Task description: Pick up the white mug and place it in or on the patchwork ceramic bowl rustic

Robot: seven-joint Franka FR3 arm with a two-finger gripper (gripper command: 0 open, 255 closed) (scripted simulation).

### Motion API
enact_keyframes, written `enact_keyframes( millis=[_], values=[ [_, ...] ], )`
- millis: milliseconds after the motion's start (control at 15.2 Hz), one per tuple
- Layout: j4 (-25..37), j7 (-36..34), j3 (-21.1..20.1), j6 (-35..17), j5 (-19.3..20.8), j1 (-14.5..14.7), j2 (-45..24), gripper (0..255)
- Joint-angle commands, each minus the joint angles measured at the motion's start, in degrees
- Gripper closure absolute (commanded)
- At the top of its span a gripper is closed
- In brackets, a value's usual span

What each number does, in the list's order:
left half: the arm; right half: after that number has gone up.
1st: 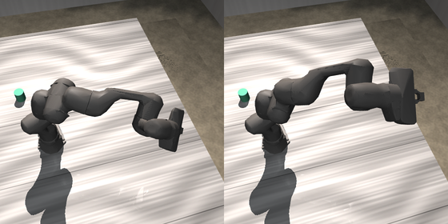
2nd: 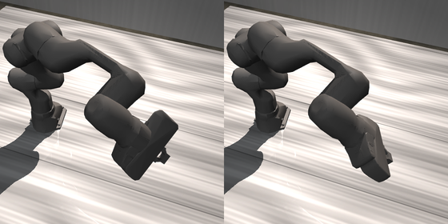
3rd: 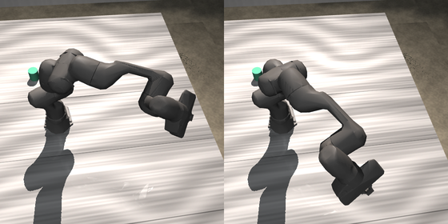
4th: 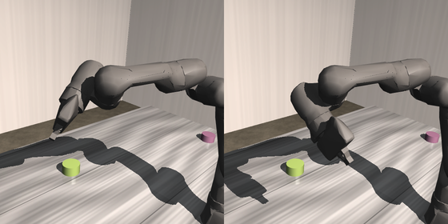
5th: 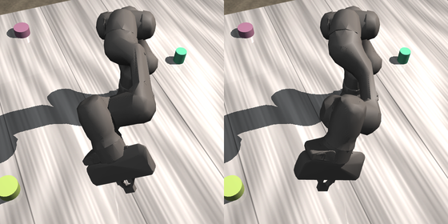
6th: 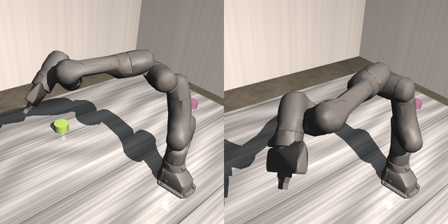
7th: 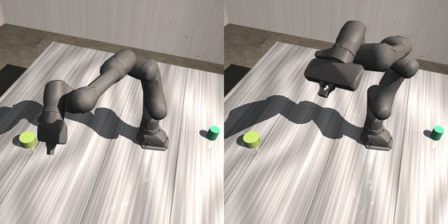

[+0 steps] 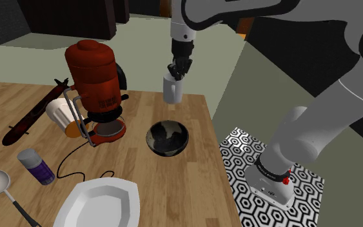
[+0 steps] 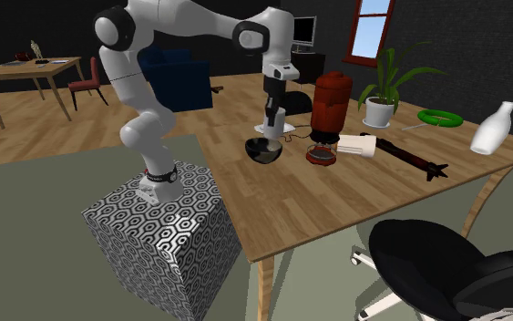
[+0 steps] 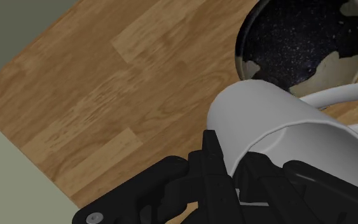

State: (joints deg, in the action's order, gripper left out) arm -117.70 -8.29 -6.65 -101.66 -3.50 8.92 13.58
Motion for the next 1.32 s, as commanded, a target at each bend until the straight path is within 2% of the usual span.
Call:
enact_keyframes(
  millis=[0,528,1254],
  values=[
    [-1.9,-2.5,-1.6,0.2,-0.8,1.2,2.2,255],
    [-5.3,-13.0,-8.6,1.4,-4.5,6.0,7.8,255],
    [-13.0,-12.7,-9.3,-7.1,-4.9,6.2,6.9,255]
  ],
)
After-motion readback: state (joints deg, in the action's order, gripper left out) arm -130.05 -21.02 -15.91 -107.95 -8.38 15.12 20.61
